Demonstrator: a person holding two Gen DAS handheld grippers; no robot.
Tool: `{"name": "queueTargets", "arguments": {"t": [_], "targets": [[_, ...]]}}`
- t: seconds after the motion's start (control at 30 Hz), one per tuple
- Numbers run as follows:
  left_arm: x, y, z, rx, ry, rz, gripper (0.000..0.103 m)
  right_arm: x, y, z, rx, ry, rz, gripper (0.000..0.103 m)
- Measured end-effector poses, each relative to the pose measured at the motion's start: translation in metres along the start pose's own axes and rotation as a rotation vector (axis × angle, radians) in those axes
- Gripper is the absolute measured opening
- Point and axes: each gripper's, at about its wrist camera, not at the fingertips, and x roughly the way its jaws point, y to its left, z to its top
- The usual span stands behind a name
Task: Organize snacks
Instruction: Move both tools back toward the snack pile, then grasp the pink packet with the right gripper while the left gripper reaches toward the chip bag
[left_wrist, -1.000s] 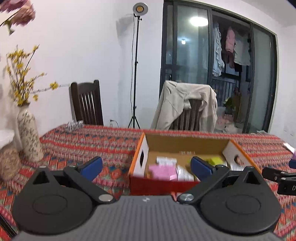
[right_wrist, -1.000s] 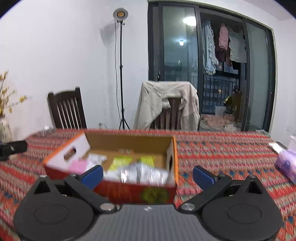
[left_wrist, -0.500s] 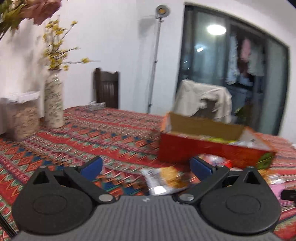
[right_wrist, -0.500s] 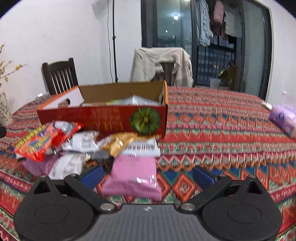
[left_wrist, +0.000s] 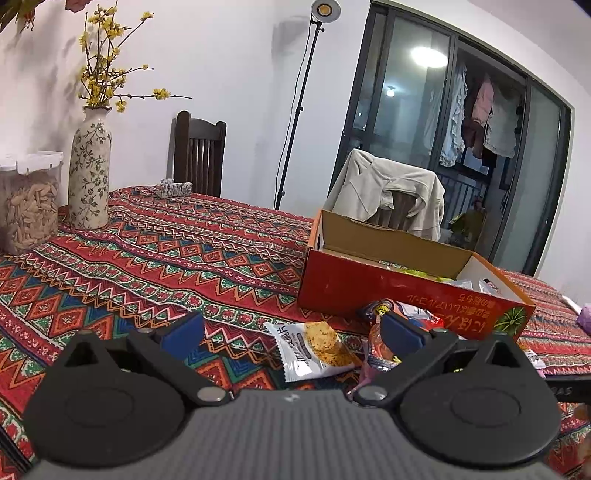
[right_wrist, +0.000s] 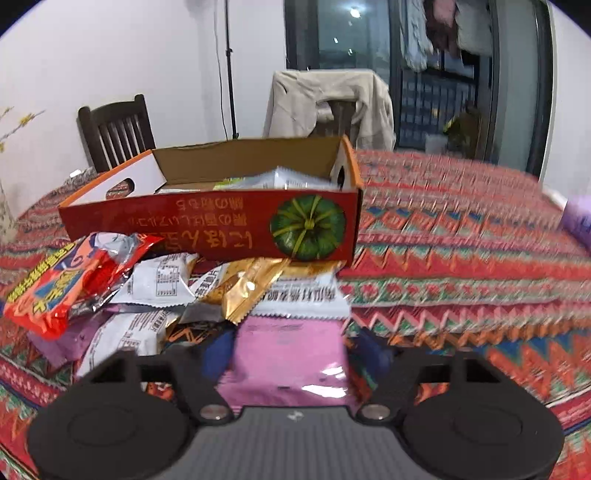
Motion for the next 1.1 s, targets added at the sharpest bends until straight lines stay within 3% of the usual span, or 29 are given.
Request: {"name": "queueTargets", "arguments": {"t": [0.07, 0.23, 0.6, 0.8, 1.0, 1.1], "targets": [[0.0, 0.001, 0.0, -0.007, -0.001, -0.009, 0.103, 0.0, 0.005, -0.003, -0.04, -0.014, -0.026, 0.063], [0.001, 0.001, 0.0, -0.01, 0.007, -0.011, 0.103, -0.008, 0.001, -0.008, -0.02, -0.035, 0.01, 0.061], [0.003, 0.005, 0.001, -0.035, 0.024, -0.015, 0.103, -0.07, -0.03, -0.009, 0.049, -0.225, -0.057, 0.061], [0.002, 0.007, 0.001, -0.052, 0.019, -0.02, 0.103, -0.056, -0.034, 0.012, 0.023, -0.26, -0.076, 0.061], [0.004, 0.006, 0.001, -0.051, 0.029, -0.019, 0.103, -0.032, -0.039, 0.005, 0.053, -0.243, -0.009, 0.061], [0.003, 0.006, 0.001, -0.055, 0.025, -0.045, 0.103, -0.037, -0.042, 0.003, 0.071, -0.277, 0.004, 0.061]]}}
